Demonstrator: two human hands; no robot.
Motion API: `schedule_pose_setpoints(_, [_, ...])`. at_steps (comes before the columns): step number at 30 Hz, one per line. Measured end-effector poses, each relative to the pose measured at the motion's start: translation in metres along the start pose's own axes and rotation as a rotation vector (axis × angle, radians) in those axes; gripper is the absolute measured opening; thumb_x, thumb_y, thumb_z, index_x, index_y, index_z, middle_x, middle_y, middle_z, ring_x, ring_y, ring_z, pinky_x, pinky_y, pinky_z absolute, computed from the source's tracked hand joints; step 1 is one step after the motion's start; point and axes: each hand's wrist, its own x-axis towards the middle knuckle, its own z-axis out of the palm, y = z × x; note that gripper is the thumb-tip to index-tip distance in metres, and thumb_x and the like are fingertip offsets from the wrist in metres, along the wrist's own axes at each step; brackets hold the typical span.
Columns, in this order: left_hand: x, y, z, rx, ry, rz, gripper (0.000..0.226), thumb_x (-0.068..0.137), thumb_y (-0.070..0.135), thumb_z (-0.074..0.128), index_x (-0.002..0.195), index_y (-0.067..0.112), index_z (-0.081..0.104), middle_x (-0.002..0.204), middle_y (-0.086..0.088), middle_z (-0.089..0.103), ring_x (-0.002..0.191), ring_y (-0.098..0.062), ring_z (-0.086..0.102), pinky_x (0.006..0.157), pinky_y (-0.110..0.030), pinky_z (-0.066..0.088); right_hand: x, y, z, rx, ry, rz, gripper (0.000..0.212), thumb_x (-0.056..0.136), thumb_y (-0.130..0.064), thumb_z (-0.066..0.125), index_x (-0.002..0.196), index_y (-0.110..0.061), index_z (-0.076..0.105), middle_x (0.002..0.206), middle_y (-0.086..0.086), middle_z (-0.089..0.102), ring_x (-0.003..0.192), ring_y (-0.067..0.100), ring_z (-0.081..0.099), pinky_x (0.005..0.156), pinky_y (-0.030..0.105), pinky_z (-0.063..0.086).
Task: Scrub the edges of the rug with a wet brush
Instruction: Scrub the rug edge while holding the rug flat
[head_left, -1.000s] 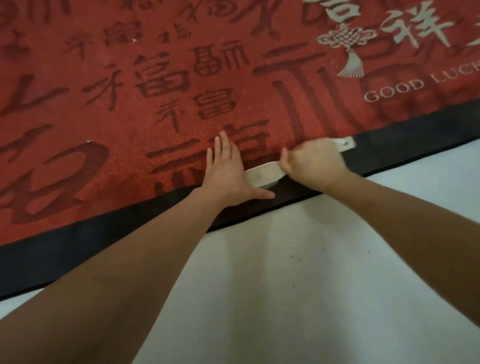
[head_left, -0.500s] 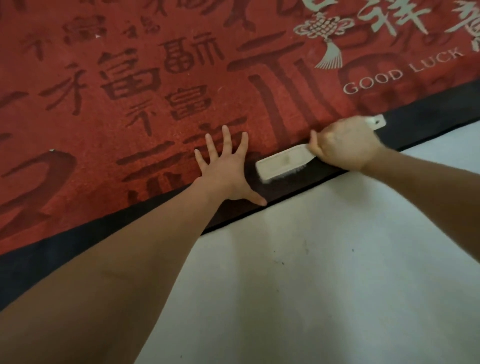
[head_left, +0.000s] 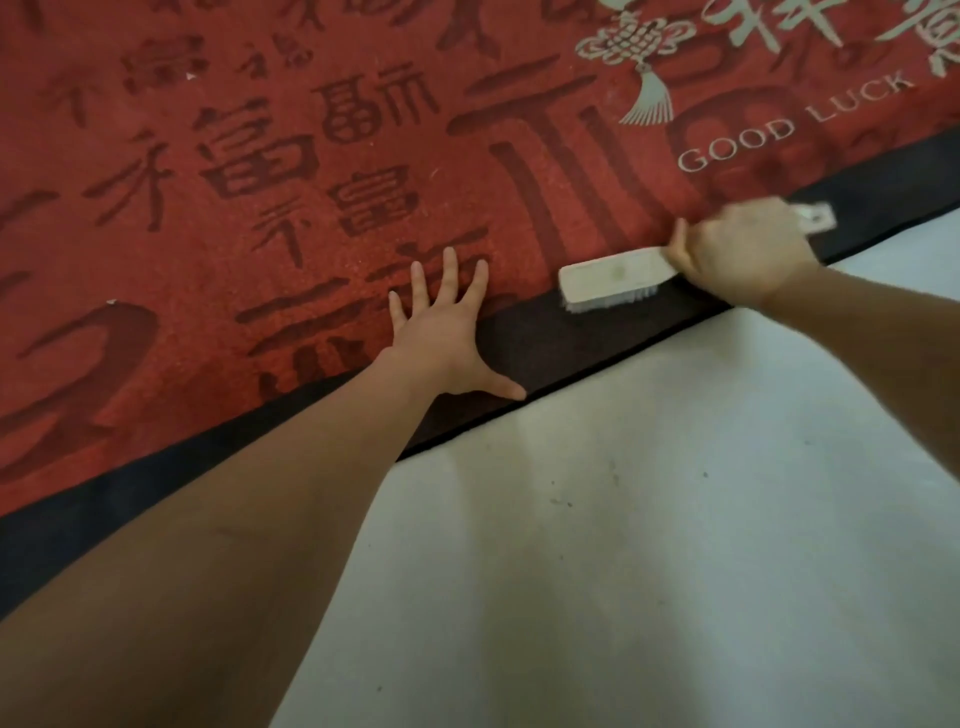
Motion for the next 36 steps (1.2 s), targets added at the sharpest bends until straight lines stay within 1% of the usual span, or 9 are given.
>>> schedule_pose_setpoints(5, [-0.003, 0.001, -0.003, -0.013, -0.009, -0.004, 0.145, 0.055, 0.071, 0.08, 0.153, 0.031, -0.021, 0.156, -0.001, -0.037, 0.144, -0.036, -0.029, 0.116, -0.056, -0.01, -0.031, -0.082, 0.011, 0.051, 0.11, 0.044, 0.008, 0.06, -0.007, 0.076, 0.058, -0.007, 0.068, 0.037, 0.011, 0.049, 0.028, 0.022, 0.047, 0.045, 0.017, 0.035])
schedule_pose_setpoints(10, [-0.018, -0.001, 0.004, 0.07, 0.045, 0.005, 0.132, 0.066, 0.078, 0.066, 0.155, 0.024, -0.016, 0.161, -0.003, -0.025, 0.148, -0.033, -0.018, 0.12, -0.052, 0.0, -0.051, -0.063, 0.007, 0.2, -0.043, 0.331, 0.044, 0.102, -0.024, 0.03, 0.099, -0.002, 0.068, 0.082, 0.022, 0.068, 0.074, 0.038, 0.065, 0.059, 0.034, 0.034])
schedule_pose_setpoints(13, [-0.033, 0.006, 0.016, 0.092, 0.148, 0.152, 0.104, 0.087, 0.06, 0.06, 0.157, 0.019, -0.005, 0.163, -0.004, -0.015, 0.151, -0.025, -0.009, 0.123, -0.041, 0.006, -0.067, -0.043, -0.005, 0.499, -0.017, 0.764, 0.042, 0.104, -0.037, 0.03, 0.117, -0.001, 0.048, 0.099, 0.023, 0.064, 0.092, 0.042, 0.06, 0.067, 0.039, 0.033])
schedule_pose_setpoints(16, [-0.046, 0.016, 0.025, 0.101, 0.1, 0.375, 0.072, 0.101, 0.03, 0.05, 0.157, 0.023, 0.005, 0.164, 0.003, -0.005, 0.151, -0.012, -0.003, 0.12, -0.032, 0.015, -0.081, -0.055, -0.012, 0.789, -0.053, 0.914, 0.037, 0.1, -0.015, 0.032, 0.137, -0.014, 0.033, 0.103, 0.019, 0.059, 0.09, 0.038, 0.057, 0.071, 0.042, 0.041])
schedule_pose_setpoints(20, [-0.049, 0.023, 0.033, 0.083, 0.013, 0.387, 0.063, 0.103, 0.021, 0.044, 0.157, 0.023, 0.012, 0.164, 0.002, -0.006, 0.151, -0.013, -0.001, 0.119, -0.036, 0.023, -0.095, -0.106, -0.018, 0.752, -0.17, 0.834, 0.069, 0.093, -0.002, 0.029, 0.152, -0.035, 0.021, 0.113, 0.022, 0.06, 0.101, 0.039, 0.058, 0.086, 0.041, 0.044])
schedule_pose_setpoints(25, [-0.047, 0.028, 0.028, 0.152, 0.0, 0.365, 0.065, 0.1, 0.018, 0.044, 0.157, 0.022, 0.015, 0.165, 0.0, -0.004, 0.151, -0.017, 0.002, 0.118, -0.039, 0.027, -0.114, -0.106, -0.022, 0.531, -0.274, 0.431, 0.065, 0.097, -0.009, 0.028, 0.152, -0.042, 0.015, 0.1, 0.016, 0.057, 0.086, 0.034, 0.058, 0.072, 0.035, 0.04])
schedule_pose_setpoints(30, [-0.048, 0.034, 0.021, 0.199, -0.03, 0.355, 0.063, 0.1, 0.02, 0.044, 0.157, 0.02, 0.016, 0.164, -0.003, -0.003, 0.151, -0.02, 0.007, 0.117, -0.042, 0.026, -0.091, -0.08, -0.031, 0.581, -0.261, 0.714, 0.053, 0.098, -0.01, 0.031, 0.147, -0.028, 0.036, 0.117, 0.023, 0.058, 0.103, 0.041, 0.057, 0.084, 0.042, 0.044])
schedule_pose_setpoints(34, [-0.049, 0.034, 0.017, 0.232, -0.018, 0.352, 0.062, 0.098, 0.021, 0.046, 0.156, 0.021, 0.023, 0.165, -0.005, 0.004, 0.15, -0.024, 0.014, 0.113, -0.04, 0.032, -0.104, -0.149, -0.033, 0.573, -0.314, 0.266, 0.063, 0.099, -0.009, 0.032, 0.154, -0.034, 0.013, 0.097, 0.014, 0.053, 0.09, 0.032, 0.059, 0.071, 0.038, 0.04])
schedule_pose_setpoints(36, [-0.05, 0.031, 0.017, 0.223, -0.042, 0.362, 0.064, 0.099, 0.018, 0.045, 0.157, 0.021, 0.018, 0.165, -0.003, 0.0, 0.151, -0.021, 0.01, 0.115, -0.038, 0.03, -0.101, -0.108, -0.019, 0.47, -0.289, 0.29, 0.058, 0.099, -0.01, 0.033, 0.152, -0.029, 0.023, 0.094, 0.015, 0.051, 0.09, 0.032, 0.058, 0.071, 0.039, 0.043])
